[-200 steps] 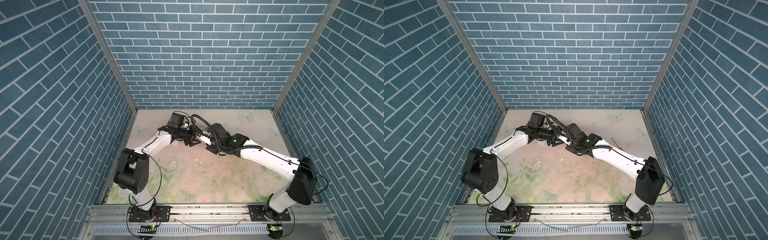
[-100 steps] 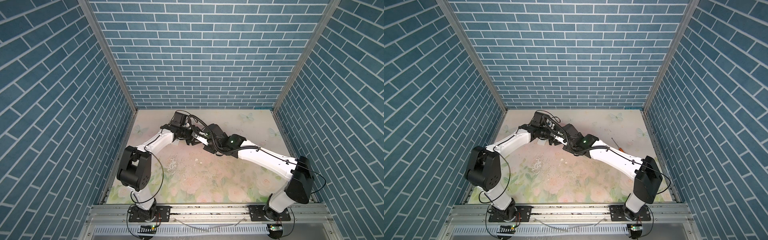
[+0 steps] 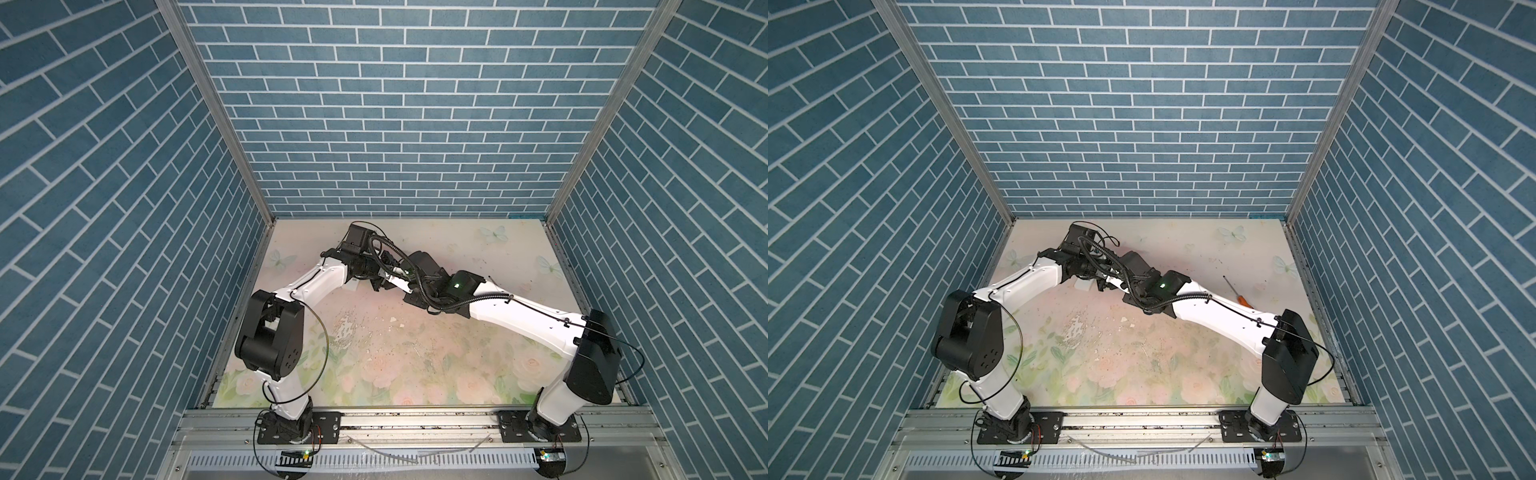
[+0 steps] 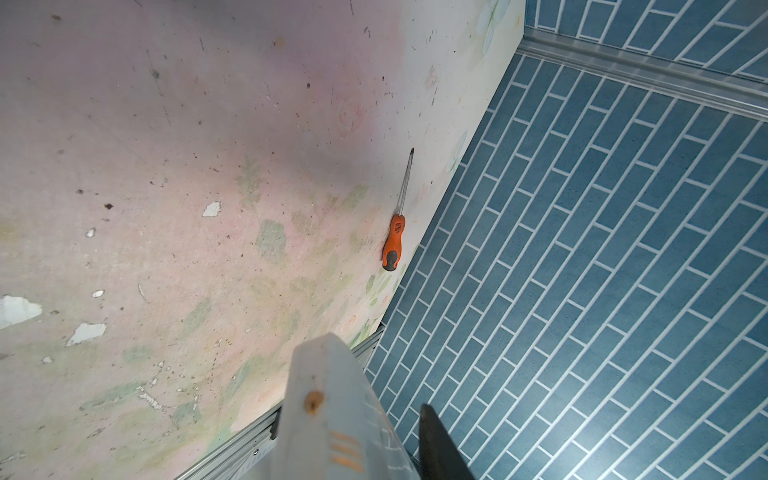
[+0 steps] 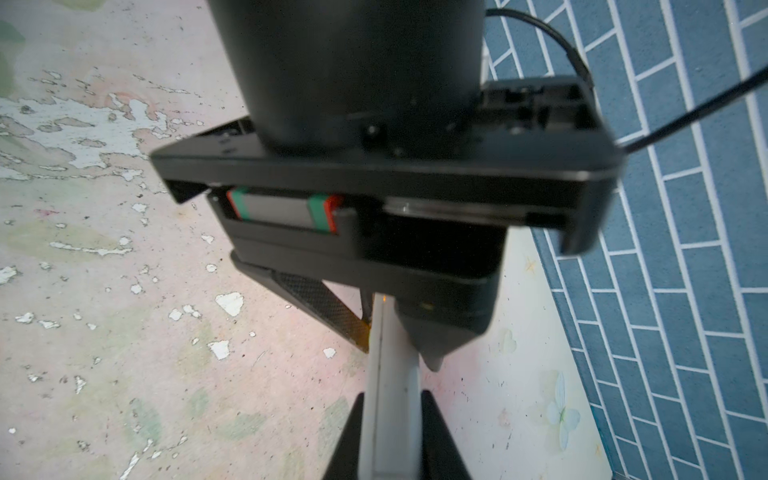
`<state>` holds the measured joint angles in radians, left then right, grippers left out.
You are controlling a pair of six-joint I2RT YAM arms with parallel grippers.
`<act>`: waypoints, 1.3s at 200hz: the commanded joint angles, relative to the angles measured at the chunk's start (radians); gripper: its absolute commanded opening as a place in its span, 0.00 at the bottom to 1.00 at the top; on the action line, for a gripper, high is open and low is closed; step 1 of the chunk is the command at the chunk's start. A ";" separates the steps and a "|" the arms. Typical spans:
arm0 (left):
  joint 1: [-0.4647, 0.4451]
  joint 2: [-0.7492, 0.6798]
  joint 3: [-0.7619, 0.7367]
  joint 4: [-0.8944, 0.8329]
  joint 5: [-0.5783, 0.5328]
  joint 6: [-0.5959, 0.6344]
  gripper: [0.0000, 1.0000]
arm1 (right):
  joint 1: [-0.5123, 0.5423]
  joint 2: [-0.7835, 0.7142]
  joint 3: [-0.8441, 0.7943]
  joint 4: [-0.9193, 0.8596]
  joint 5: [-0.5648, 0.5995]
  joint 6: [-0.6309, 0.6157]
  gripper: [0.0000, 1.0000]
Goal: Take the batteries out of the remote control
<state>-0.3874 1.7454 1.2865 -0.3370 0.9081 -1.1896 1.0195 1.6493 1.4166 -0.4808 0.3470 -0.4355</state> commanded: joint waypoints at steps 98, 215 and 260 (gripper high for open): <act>-0.008 0.020 0.057 0.070 0.014 0.035 0.00 | 0.064 0.028 0.093 0.047 0.083 -0.093 0.01; 0.007 0.041 0.086 0.195 0.029 -0.077 0.00 | 0.131 0.080 0.087 0.143 0.252 -0.200 0.07; 0.010 0.041 0.097 0.298 0.024 -0.146 0.00 | 0.143 0.091 0.027 0.275 0.331 -0.265 0.21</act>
<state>-0.3634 1.7779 1.3594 -0.2081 0.9375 -1.3411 1.1110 1.7302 1.4479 -0.3336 0.7425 -0.5900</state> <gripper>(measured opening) 0.203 0.190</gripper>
